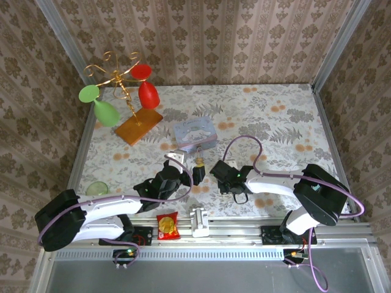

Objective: Unlock the padlock with the key

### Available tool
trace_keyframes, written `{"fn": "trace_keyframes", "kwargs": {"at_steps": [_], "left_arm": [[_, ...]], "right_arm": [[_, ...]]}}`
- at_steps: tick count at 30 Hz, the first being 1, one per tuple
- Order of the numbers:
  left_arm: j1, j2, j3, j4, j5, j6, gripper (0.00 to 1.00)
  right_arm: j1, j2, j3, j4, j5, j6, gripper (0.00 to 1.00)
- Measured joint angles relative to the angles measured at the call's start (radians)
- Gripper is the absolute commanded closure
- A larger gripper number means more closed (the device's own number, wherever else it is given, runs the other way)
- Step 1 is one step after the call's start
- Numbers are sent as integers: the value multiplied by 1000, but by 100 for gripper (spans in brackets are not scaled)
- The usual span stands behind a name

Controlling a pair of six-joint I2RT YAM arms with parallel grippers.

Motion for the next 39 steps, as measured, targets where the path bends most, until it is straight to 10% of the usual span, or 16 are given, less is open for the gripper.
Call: {"fn": "trace_keyframes", "kwargs": {"at_steps": [23,39], "left_arm": [[3,162,14,259,125,-99,0],[57,230,33,418,345,-537,23]], "right_arm": [[-143,-262,-136,112,-188,-330,100],[-163,-565,-147,159,-309,-518,100]]}}
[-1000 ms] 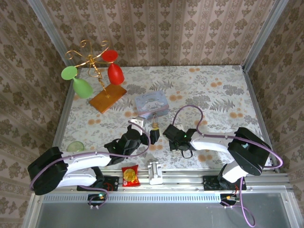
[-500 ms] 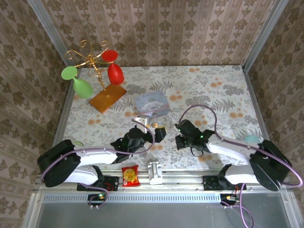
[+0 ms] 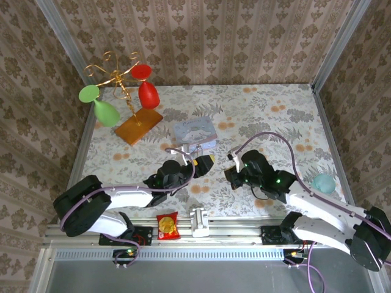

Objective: Unlock the padlock with the key

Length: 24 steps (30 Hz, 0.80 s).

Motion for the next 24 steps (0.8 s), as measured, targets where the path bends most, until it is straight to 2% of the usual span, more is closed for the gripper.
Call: {"fn": "trace_keyframes", "kwargs": {"at_steps": [3,7,13,19,22,24], "left_arm": [[-21,27,32,24,14,-43,28],[-29,75,36,77,20,-106,28],[-38,122,-2,160,-8,-219,28],[-124,148,-45,301,-137,-401,20],[-141,125,-24,333,-196,-439,9],[-146,96,-23,352,-242,-476,7]], "right_arm": [[16,-47,-16,35,1,-8,100],[30,-85,-40,78,2,-12,100],[31,-62,-54,101,5,-11,100],[31,-17,-59,198,11,19,100],[31,18,-50,273,15,40,100],[31,36,-38,330,19,56,100]]}}
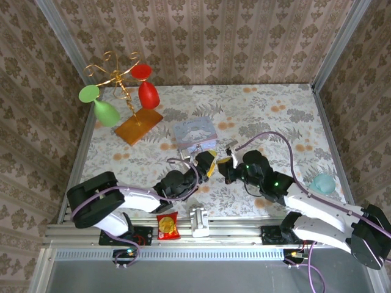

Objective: Unlock the padlock with the key

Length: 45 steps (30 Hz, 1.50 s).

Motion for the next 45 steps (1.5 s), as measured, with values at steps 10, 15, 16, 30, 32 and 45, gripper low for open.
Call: {"fn": "trace_keyframes", "kwargs": {"at_steps": [10,15,16,30,32,45], "left_arm": [[-8,-39,-4,24,-124,-123,0],[-5,-39,-4,28,-142,-135,7],[-4,-39,-4,31,-143,-135,8],[27,-76,-5,38,-141,-138,27],[27,-76,-5,37,-136,-139,31],[10,-7,5,41,-111,-173,11]], "right_arm": [[18,78,67,237,-7,60,100],[41,98,59,272,-22,80,100],[43,96,51,283,-23,83,100],[47,-13,-63,282,-26,102,100],[47,-13,-63,282,-26,102,100],[47,5,-57,293,-24,90,100]]}}
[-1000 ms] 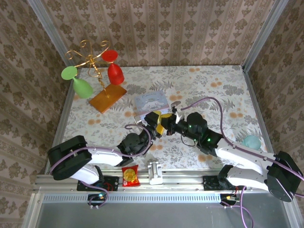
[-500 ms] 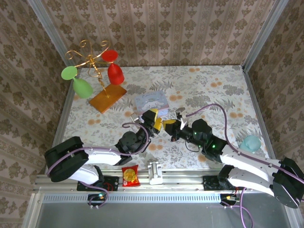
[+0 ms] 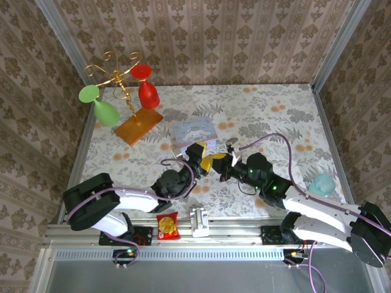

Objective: Unlock the padlock with the key

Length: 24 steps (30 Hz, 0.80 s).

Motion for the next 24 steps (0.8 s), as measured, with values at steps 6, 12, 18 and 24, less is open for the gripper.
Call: {"fn": "trace_keyframes", "kwargs": {"at_steps": [6,12,18,24], "left_arm": [[-2,25,15,-2,15,-16,15],[18,-12,15,-4,22,-5,28],[36,-18,15,-2,24,6,41],[44,-18,15,-3,32,9,56]], "right_arm": [[0,89,13,48,-2,-11,100],[0,109,13,75,-2,-10,100],[0,76,-5,80,4,-11,100],[0,39,-26,62,7,-11,100]]}}
